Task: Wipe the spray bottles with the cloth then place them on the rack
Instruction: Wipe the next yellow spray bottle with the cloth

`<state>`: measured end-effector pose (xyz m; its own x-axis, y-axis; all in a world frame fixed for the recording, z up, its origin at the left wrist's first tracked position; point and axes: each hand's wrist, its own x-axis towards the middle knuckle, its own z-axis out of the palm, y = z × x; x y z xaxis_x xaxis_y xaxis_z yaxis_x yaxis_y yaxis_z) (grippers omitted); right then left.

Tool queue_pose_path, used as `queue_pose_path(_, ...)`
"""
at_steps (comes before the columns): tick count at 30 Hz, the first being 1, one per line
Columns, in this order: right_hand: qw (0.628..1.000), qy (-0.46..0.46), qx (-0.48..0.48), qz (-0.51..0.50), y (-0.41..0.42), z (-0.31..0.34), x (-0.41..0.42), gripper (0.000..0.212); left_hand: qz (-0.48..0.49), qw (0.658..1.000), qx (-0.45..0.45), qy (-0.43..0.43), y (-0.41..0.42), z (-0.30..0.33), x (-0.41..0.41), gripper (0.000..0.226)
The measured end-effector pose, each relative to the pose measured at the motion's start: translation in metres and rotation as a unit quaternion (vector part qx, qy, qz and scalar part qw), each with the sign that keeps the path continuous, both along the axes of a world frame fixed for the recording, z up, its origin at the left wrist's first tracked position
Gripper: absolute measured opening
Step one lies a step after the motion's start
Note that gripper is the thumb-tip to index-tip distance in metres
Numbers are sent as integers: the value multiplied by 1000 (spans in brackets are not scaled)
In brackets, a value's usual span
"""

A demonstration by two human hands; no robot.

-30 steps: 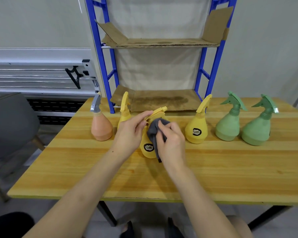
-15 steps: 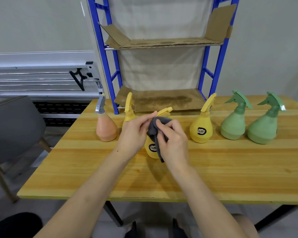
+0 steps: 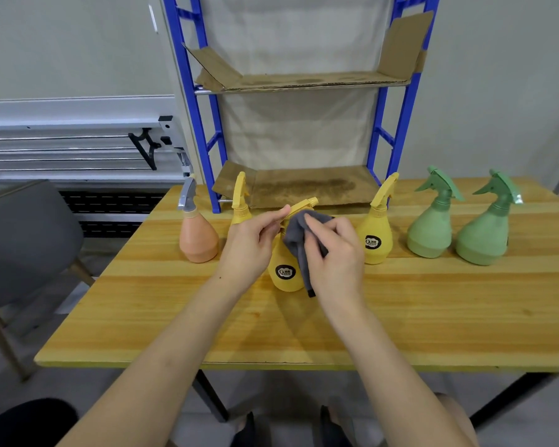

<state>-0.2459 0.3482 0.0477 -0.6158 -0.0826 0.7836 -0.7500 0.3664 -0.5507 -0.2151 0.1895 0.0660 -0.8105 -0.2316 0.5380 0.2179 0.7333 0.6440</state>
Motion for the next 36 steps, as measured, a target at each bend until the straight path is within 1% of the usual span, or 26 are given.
queue_pose_path(2,1000,-3,12,7,-10,2,-4,24,-2,1000,2,10,2,0,0,41)
queue_pose_path(8,994,-104,-12,34,-16,-19,-1,24,20,1000,0,-15,4,1,-1,37)
queue_pose_path(11,990,-135,30,30,-7,-24,-3,23,19,1000,-13,-21,3,0,-1,36)
queue_pose_path(13,992,-115,57,7,1,-23,-2,23,19,1000,-14,-18,4,-1,-1,35)
queue_pose_path(16,999,-18,28,-17,10,-11,1,25,18,1000,-9,-12,5,-3,-1,35)
queue_pose_path(19,995,67,56,-39,4,-3,-11,26,15,1000,2,-7,6,-3,-1,37)
queue_pose_path(21,995,62,70,-43,-2,-8,-21,26,10,1000,-3,-8,5,-2,0,36)
queue_pose_path(24,998,0,48,-26,-2,-21,-25,26,8,1000,-18,-12,2,-2,-1,35)
queue_pose_path(28,994,-89,34,-47,8,-34,-24,22,11,1000,-27,-5,5,-3,0,37)
queue_pose_path(30,995,-84,21,-53,14,-32,-17,23,11,1000,-25,0,5,-4,0,36)
queue_pose_path(34,999,1,-22,-43,17,-5,-10,23,11,1000,-16,2,4,-4,-1,34)
queue_pose_path(36,999,-16,-16,-28,13,5,-19,23,1,1000,-7,-3,2,-3,-1,34)
